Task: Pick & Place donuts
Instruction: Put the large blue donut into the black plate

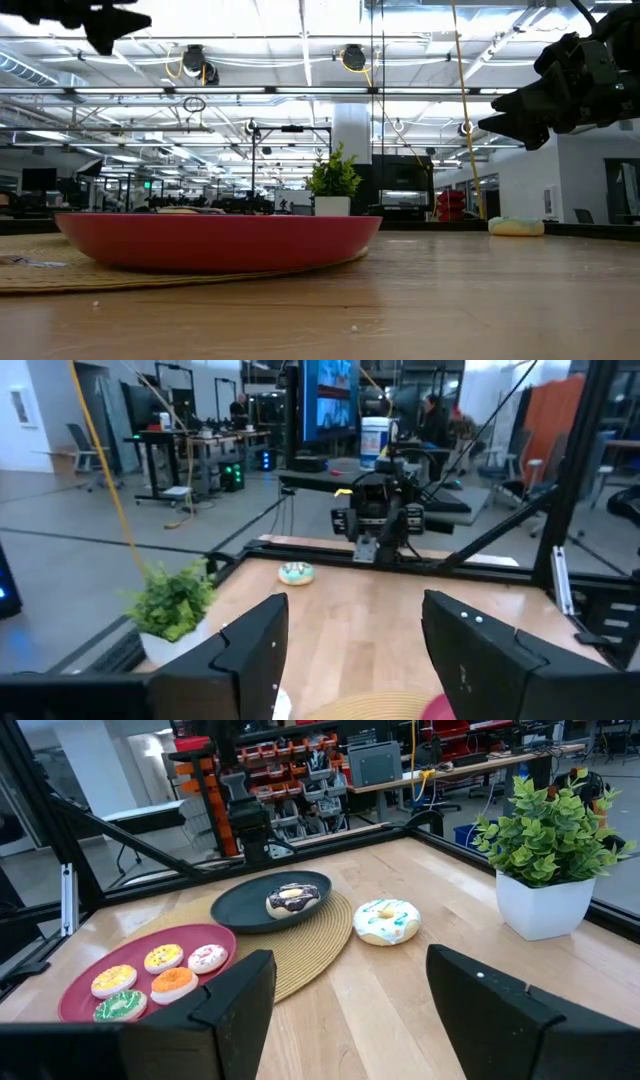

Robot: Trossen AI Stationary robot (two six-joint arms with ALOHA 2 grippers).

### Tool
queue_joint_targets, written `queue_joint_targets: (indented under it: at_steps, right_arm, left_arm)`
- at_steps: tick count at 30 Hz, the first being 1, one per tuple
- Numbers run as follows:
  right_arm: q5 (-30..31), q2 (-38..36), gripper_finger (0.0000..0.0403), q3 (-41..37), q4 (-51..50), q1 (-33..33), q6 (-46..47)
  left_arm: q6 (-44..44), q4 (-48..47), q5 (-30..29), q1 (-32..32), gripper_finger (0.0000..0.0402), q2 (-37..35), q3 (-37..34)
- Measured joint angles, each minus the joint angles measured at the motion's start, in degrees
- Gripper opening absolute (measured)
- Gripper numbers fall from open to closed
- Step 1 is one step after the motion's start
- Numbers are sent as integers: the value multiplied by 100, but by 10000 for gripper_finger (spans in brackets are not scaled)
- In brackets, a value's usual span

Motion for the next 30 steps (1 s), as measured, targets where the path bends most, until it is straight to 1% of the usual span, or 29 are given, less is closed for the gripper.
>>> queue_joint_targets:
  at_steps: [2,7,9,17,23,30]
  right_arm:
    - [0,0,247,0,0,2,0]
    - [0,0,247,0,-1,1,0]
    - [0,0,247,0,-2,2,0]
    - [0,0,247,0,-2,2,0]
    - [0,0,247,0,-2,2,0]
    - [0,0,247,0,-4,2,0]
  left_arm:
    - [-21,235,100,17,231,-92,-319]
    - [-22,1123,107,15,224,-111,-1133]
    - [-7,1331,108,15,223,-102,-1364]
    - [-109,1432,114,15,231,-103,-1939]
    - [-157,1976,114,15,223,-106,-2397]
    - [-168,2145,105,15,220,-106,-2652]
